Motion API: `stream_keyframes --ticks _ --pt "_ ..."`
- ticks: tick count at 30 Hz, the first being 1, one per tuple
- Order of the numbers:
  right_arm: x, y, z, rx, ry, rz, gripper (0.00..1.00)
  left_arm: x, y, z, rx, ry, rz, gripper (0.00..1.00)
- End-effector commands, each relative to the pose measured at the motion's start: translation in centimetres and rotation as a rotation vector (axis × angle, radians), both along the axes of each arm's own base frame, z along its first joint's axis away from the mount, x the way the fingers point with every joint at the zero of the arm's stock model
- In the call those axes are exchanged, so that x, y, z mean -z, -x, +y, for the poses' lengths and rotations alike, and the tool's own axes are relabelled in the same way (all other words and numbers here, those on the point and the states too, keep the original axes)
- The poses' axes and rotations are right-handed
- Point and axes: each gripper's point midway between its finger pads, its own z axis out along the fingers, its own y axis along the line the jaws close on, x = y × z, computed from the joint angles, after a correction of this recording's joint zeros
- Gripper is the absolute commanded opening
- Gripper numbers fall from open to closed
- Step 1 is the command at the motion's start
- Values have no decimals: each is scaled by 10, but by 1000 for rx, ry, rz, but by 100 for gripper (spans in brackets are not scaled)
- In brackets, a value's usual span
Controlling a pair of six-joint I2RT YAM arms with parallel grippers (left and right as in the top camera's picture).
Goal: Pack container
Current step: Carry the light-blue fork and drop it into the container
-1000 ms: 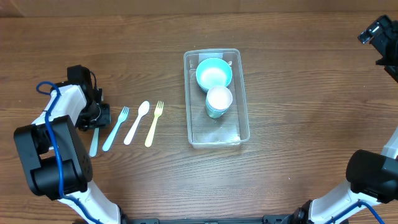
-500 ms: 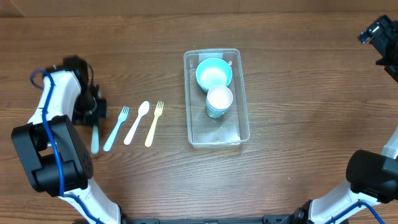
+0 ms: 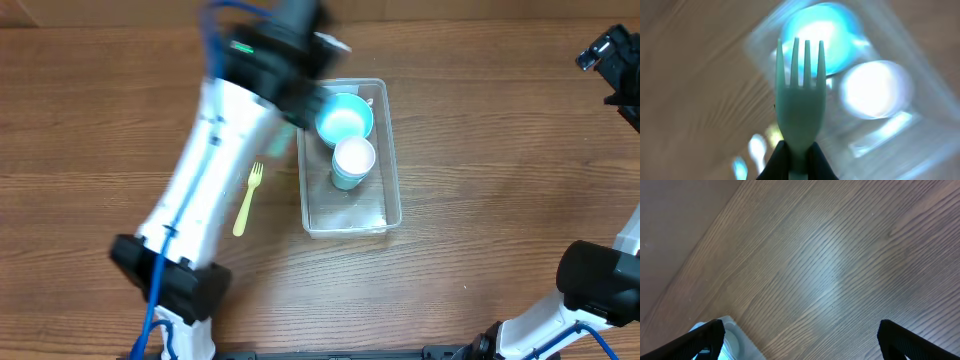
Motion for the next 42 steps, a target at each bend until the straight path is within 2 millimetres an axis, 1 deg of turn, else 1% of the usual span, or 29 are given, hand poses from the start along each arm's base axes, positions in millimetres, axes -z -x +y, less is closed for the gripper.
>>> stream_keyframes --ticks 1,3,5,6,9,11,14,18,20,21,22,23,24,25,26,28,30,31,32,33,34,35,36,37,38,39,40,41,42 --pt "-7 1 0 6 11 -20 100 13 30 -67 398 -84 -44 4" --pt "-7 1 0 6 11 -20 100 38 45 -94 554 -142 -22 4" --pt "-7 1 0 6 11 -20 100 61 47 -101 596 -175 24 4" --pt "-7 1 0 6 11 -21 100 78 48 -101 600 -196 69 4" --pt "-7 1 0 6 11 -20 100 109 60 -92 611 -250 199 4" --pt "-7 1 0 6 11 -20 100 115 66 -89 615 -258 242 4" --pt "-7 1 0 6 11 -20 100 116 71 -86 618 -265 265 4" --pt "-7 1 0 6 11 -20 100 117 82 -74 625 -298 324 4" --pt "-7 1 0 6 11 -21 100 117 81 -75 630 -296 318 4" --pt "-7 1 0 6 11 -20 100 117 79 -77 631 -291 307 8" --pt "-7 1 0 6 11 -20 100 116 76 -79 631 -284 294 15" --pt "-7 1 0 6 11 -20 100 116 74 -80 624 -283 283 20" --pt "-7 1 0 6 11 -20 100 114 73 -80 605 -282 278 22" --pt "-7 1 0 6 11 -20 100 110 73 -80 583 -276 276 27" --pt "-7 1 0 6 11 -20 100 106 73 -80 565 -269 272 28" --pt "-7 1 0 6 11 -20 100 88 71 -80 524 -249 239 33" --pt "-7 1 0 6 11 -21 100 61 70 -76 477 -225 186 32" --pt "-7 1 0 6 11 -20 100 45 69 -70 445 -223 151 32" --pt "-7 1 0 6 11 -21 100 30 67 -60 401 -235 112 32" --pt "-7 1 0 6 11 -21 100 10 65 -41 332 -258 61 33" --pt "-7 1 0 6 11 -20 100 -3 63 -28 279 -264 28 34" --pt "-7 1 0 6 11 -20 100 -22 62 -8 203 -256 -10 35" --pt "-7 1 0 6 11 -20 100 -40 61 10 130 -218 -42 36" --pt "-7 1 0 6 11 -20 100 -53 61 24 73 -180 -58 41" --pt "-7 1 0 6 11 -20 100 -64 63 40 25 -140 -68 43" --pt "-7 1 0 6 11 -20 100 -75 66 61 -23 -84 -64 44" --pt "-7 1 0 6 11 -20 100 -81 69 88 -105 -27 -51 43" --pt "-7 1 0 6 11 -20 100 -83 70 115 -218 16 -34 42" --pt "-7 1 0 6 11 -20 100 -76 70 144 -345 34 -3 40"
